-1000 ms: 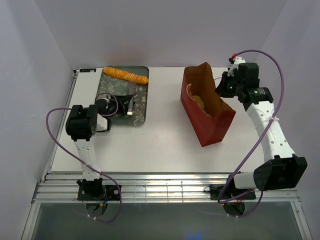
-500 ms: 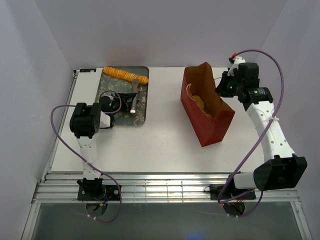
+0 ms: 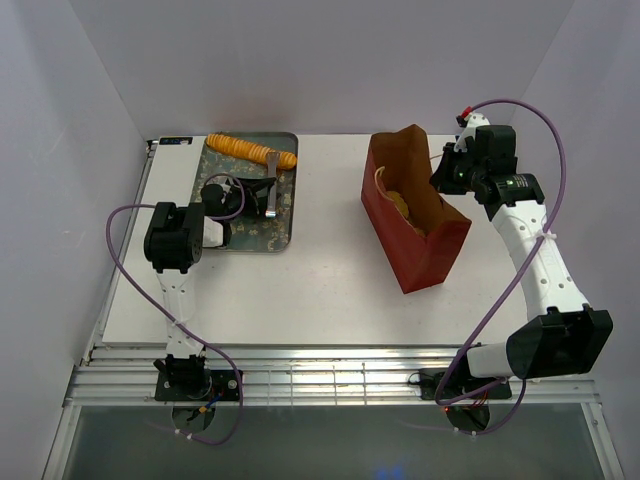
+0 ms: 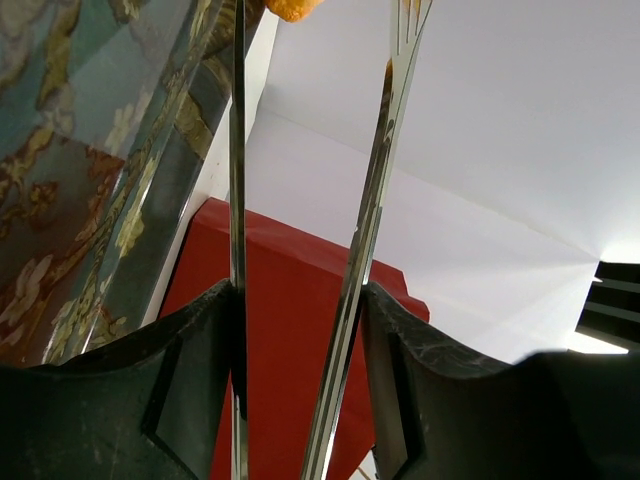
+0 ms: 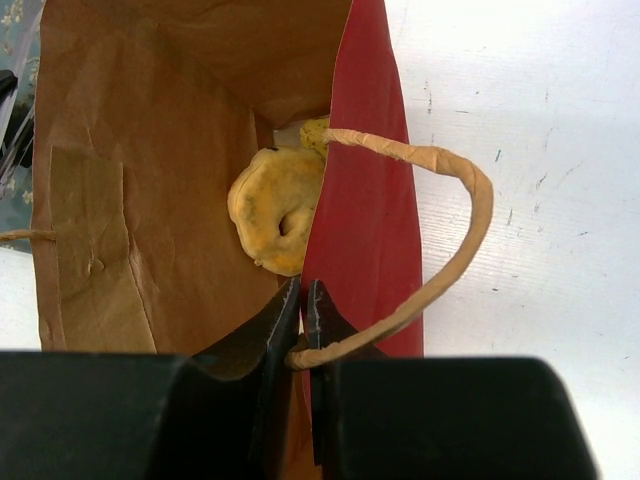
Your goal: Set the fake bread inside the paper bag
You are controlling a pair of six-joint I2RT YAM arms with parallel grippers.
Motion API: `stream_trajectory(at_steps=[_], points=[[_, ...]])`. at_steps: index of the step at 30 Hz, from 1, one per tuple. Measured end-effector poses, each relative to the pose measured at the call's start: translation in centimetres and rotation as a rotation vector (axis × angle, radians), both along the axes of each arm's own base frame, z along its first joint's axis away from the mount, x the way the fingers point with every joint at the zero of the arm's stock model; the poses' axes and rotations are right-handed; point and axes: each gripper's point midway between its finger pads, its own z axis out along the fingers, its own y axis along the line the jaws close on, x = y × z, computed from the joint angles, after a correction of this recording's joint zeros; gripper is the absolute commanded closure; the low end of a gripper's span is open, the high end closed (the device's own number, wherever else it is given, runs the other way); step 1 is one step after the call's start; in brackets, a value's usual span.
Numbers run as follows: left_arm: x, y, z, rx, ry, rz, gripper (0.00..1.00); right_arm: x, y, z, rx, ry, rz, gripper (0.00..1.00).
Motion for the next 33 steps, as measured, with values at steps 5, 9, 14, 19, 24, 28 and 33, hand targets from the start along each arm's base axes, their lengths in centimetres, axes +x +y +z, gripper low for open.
stream_trajectory(at_steps=[5,9,14,19,24,28,33], points=[[0.0,-0.1,0.0,0.000,0.001,-0.001,0.38,0.1,0.0,-0.2,0.000,0.004,0.000,0.87],[-0.2,-0.1,-0.1,0.003,-0.003,-0.002,0.38,0.1,0.0,-0.2,0.000,0.004,0.000,0.87],[-0.1,-0.1,0.0,0.000,-0.001,-0.002,0.38,0.1,0.0,-0.2,-0.001,0.004,0.000,0.87],[1.2,-0.3,0.1,-0.002,-0.011,-0.007,0.38,0.2,-0.1,-0.2,-0.006,0.002,-0.002,0.87],[2.3,-0.4,0.1,-0.003,-0.025,-0.016,0.39,0.2,-0.1,-0.2,-0.010,0.001,-0.004,0.88],[3.0,-0.5,-0.1,-0.003,-0.031,-0.023,0.46,0.2,-0.2,-0.2,-0.012,0.001,-0.006,0.88],[3.0,-0.6,-0.6,0.009,-0.033,-0.028,0.62,0.2,-0.2,-0.2,-0.013,0.001,-0.006,0.87]])
